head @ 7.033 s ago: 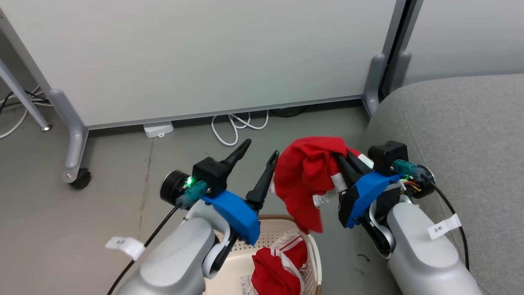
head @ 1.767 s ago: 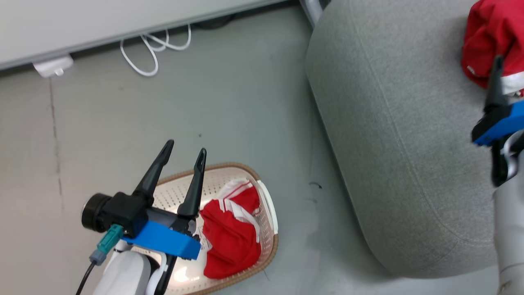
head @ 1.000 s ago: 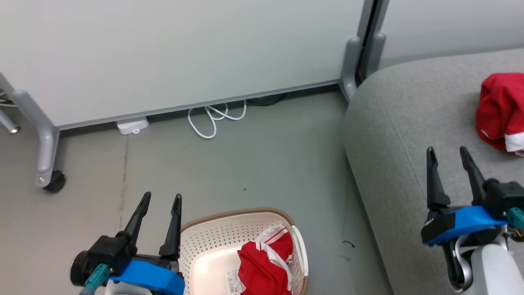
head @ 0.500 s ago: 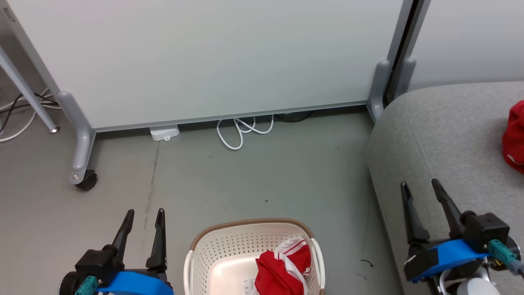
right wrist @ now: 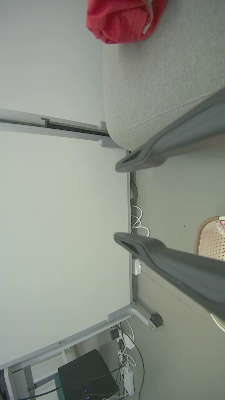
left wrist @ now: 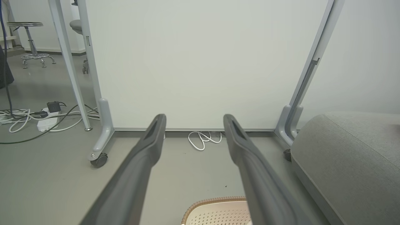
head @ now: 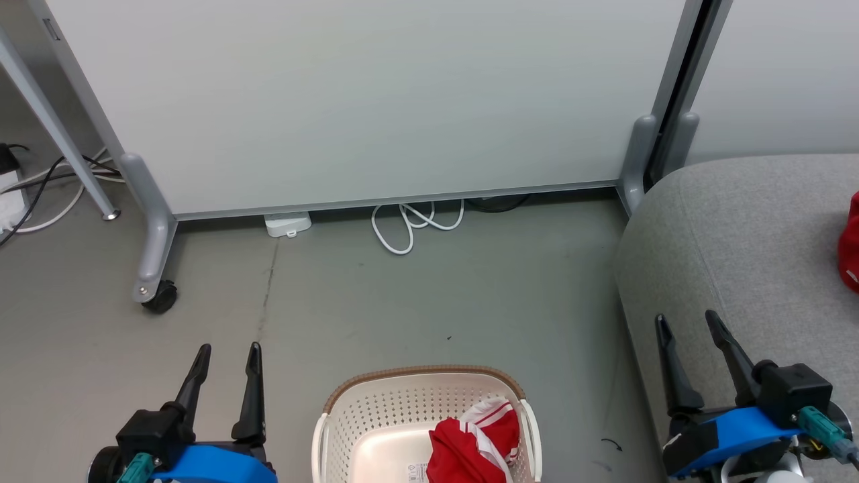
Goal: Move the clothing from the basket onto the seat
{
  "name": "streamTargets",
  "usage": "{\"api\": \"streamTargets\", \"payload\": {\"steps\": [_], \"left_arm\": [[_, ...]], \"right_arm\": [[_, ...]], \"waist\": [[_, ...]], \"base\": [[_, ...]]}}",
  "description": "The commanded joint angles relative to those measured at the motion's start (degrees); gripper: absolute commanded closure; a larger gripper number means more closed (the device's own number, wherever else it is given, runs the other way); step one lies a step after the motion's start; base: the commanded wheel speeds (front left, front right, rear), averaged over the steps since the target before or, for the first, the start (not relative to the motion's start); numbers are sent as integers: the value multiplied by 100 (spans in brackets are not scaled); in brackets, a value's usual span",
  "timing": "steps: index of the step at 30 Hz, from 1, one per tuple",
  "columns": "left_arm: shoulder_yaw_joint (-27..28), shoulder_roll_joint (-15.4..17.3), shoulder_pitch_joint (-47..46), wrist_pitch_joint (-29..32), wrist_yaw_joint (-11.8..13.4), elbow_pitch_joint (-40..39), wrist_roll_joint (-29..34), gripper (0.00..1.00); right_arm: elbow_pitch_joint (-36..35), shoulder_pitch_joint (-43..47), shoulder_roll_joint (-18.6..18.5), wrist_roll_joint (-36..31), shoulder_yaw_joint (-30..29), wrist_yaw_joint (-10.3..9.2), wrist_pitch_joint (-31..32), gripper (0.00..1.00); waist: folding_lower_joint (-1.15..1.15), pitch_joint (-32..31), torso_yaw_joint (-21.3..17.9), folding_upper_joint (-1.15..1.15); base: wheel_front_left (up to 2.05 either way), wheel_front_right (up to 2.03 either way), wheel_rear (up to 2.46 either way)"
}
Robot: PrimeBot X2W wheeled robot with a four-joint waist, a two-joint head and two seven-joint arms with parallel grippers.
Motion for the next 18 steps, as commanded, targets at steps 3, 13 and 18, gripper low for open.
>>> {"api": "streamTargets", "payload": {"steps": [3,13,18], "left_arm": [[45,-60,72,-28,-5,-61,99,0],[41,-138,61,-28,-5,-133,185,0],[15,-149,22,-28,-5,-160,199,0]], "right_arm": [[-45,92,3,-25,-27,3,30,0],[-72,85,3,10,-22,3,47,0],[-67,53,3,28,-6,3,10,0]], "waist": [[0,4,-15,0],[0,88,-59,0],[0,138,-76,0]], "base": [[0,0,0],[0,0,0],[0,0,0]]}}
